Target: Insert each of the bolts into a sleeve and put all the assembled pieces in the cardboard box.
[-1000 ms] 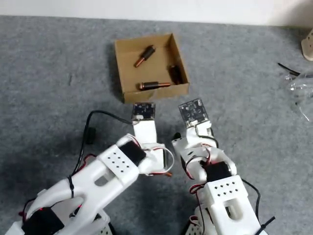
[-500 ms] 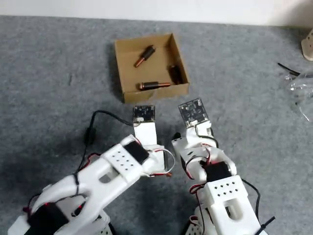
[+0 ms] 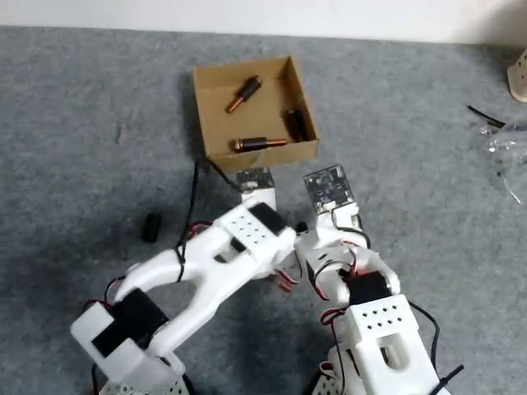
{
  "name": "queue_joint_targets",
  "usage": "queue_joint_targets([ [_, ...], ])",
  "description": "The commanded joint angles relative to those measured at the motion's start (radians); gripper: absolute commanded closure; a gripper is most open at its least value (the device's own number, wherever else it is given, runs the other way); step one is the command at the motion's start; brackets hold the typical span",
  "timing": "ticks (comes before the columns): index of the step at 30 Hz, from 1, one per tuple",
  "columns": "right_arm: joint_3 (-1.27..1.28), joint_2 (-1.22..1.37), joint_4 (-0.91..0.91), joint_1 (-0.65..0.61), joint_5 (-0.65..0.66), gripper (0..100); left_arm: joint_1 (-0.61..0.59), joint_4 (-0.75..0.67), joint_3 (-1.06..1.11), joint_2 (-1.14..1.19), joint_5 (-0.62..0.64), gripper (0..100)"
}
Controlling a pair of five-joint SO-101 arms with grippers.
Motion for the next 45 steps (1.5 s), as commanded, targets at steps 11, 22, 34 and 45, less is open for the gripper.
queue_joint_targets([
  [11,-0.005,-0.024,-0.03,0.005,-0.006,71.7,-0.035,0.0,-0.051,0.012,0.011,86],
  [22,-0.015,-0.024,-0.03,0.108,-0.117,71.7,-0.15,0.0,-0.051,0.012,0.011,86],
  [34,-0.015,-0.024,-0.03,0.108,-0.115,71.7,-0.15,0.0,-0.044,0.015,0.011,86],
  [45,-0.015,-0.024,-0.03,0.107,-0.117,71.7,-0.151,0.049,-0.076,-0.004,0.002,86],
])
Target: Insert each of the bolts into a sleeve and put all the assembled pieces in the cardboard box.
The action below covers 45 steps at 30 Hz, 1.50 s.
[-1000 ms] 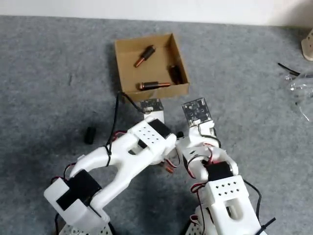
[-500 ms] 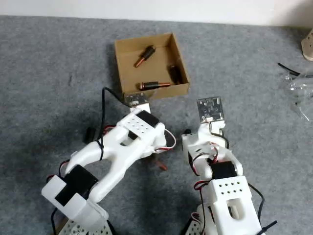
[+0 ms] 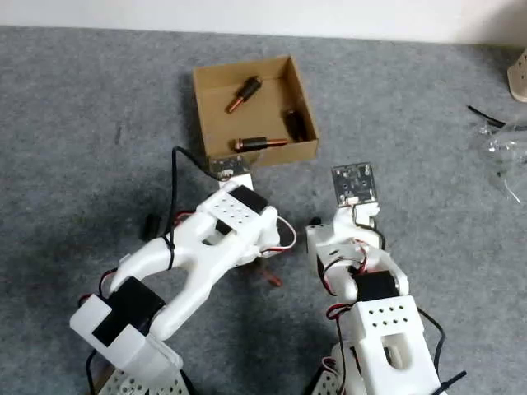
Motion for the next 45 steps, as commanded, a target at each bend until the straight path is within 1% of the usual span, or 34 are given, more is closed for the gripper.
queue_joint_targets([
  [1,-0.015,-0.024,-0.03,0.016,-0.009,71.7,-0.013,0.077,-0.085,-0.03,-0.009,86],
  [7,-0.013,-0.024,-0.03,0.016,-0.009,71.7,-0.015,0.255,-0.208,-0.114,-0.14,86],
  [10,-0.012,-0.024,-0.03,0.016,-0.009,71.7,-0.038,0.288,-0.223,-0.166,-0.203,86],
  [13,-0.012,-0.024,-0.03,0.016,-0.009,71.7,-0.108,0.292,-0.226,-0.22,-0.273,86],
  [17,-0.008,-0.024,-0.03,0.016,-0.009,71.7,-0.248,0.292,-0.222,-0.326,-0.404,86],
  [20,-0.005,-0.024,-0.067,0.016,-0.006,71.7,-0.354,0.307,-0.2,-0.429,-0.483,86],
  [24,-0.004,-0.019,-0.073,0.01,-0.006,71.7,-0.472,0.316,-0.113,-0.555,-0.552,86],
  [27,0.019,-0.022,-0.073,-0.028,-0.003,71.7,-0.572,0.307,-0.024,-0.642,-0.609,86],
  [31,0.027,-0.022,-0.071,-0.07,-0.003,71.7,-0.73,0.307,0.071,-0.754,-0.69,86],
  [35,0.027,-0.021,-0.071,-0.073,-0.003,71.7,-0.892,0.305,0.163,-0.865,-0.733,86],
  [36,0.027,-0.021,-0.07,-0.073,-0.003,71.7,-0.935,0.293,0.185,-0.889,-0.752,86],
  [41,0.027,-0.021,-0.07,-0.073,-0.003,71.7,-1.148,0.135,0.361,-1.024,-0.835,86],
  [45,0.028,-0.021,-0.068,-0.073,-0.003,71.7,-1.265,0.057,0.527,-1.155,-0.885,86],
])
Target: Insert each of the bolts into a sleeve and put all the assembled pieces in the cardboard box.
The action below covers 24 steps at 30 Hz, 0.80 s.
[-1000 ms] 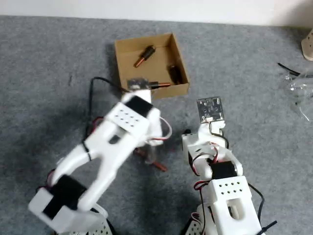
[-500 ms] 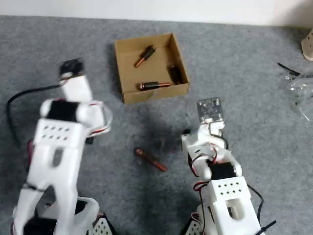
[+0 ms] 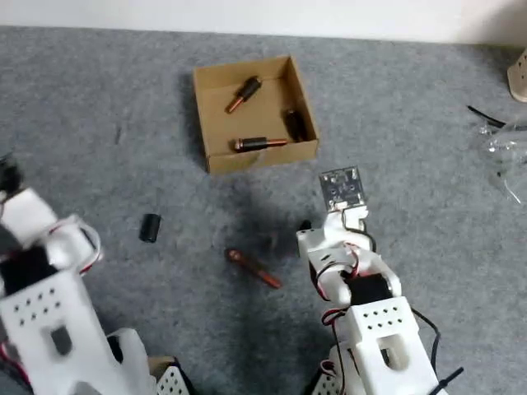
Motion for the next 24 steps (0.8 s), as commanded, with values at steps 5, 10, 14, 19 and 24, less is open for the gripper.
queue_joint_targets([
  [5,-0.004,-0.021,-0.024,-0.051,-0.011,71.7,-0.179,-0.081,0.263,-0.294,-0.038,86],
  [10,0.025,-0.024,-0.024,-0.151,-0.011,71.7,-0.272,-0.08,0.417,-0.515,-0.034,86],
  [14,0.022,-0.024,0.024,-0.239,-0.012,71.7,-0.367,-0.077,0.493,-0.693,-0.034,86],
  [19,-0.082,-0.016,0.074,-0.418,-0.084,71.7,-0.417,0.075,0.501,-0.842,-0.034,86],
  [24,-0.206,-0.015,0.104,-0.559,-0.089,71.7,-0.418,0.109,0.486,-0.837,-0.034,86],
])
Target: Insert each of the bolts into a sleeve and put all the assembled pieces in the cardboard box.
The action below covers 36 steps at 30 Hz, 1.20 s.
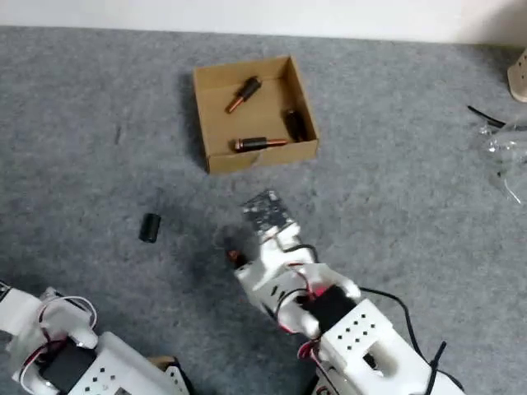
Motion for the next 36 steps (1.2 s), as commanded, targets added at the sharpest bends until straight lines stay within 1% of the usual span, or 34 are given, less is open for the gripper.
queue_joint_targets([
  [1,-0.147,-0.015,0.007,-0.093,-0.014,71.7,-0.01,0.008,-0.021,-0.01,0.0,86],
  [3,-0.208,-0.005,0.007,-0.134,-0.018,71.7,-0.01,0.008,-0.019,-0.01,0.0,86],
  [5,-0.266,0.058,0.007,-0.179,-0.046,71.7,-0.01,0.008,-0.019,-0.01,0.002,86],
  [8,-0.387,0.262,0.004,-0.199,-0.098,71.7,-0.01,0.008,-0.018,-0.01,0.032,86],
  [11,-0.579,0.53,0.01,-0.197,-0.137,71.7,-0.013,0.008,-0.018,-0.01,0.046,86],
  [15,-0.835,0.82,0.024,-0.2,-0.241,71.7,-0.073,0.008,-0.018,-0.01,0.048,86],
  [19,-1.07,1.047,0.027,-0.203,-0.394,71.7,-0.079,0.008,-0.018,-0.01,0.048,86],
  [22,-1.231,1.191,0.076,-0.203,-0.519,71.7,-0.084,0.008,-0.018,-0.01,0.048,86],
  [26,-1.442,1.376,0.174,-0.202,-0.612,71.7,-0.085,0.008,-0.016,-0.01,0.048,86],
  [30,-1.618,1.555,0.286,-0.203,-0.758,71.7,-0.085,0.008,-0.016,-0.01,0.048,86],
  [32,-1.716,1.636,0.343,-0.203,-0.786,71.7,-0.085,0.008,-0.016,-0.01,0.048,86],
  [36,-1.91,1.773,0.475,-0.205,-0.793,71.7,-0.085,0.008,-0.016,-0.01,0.048,86],
])
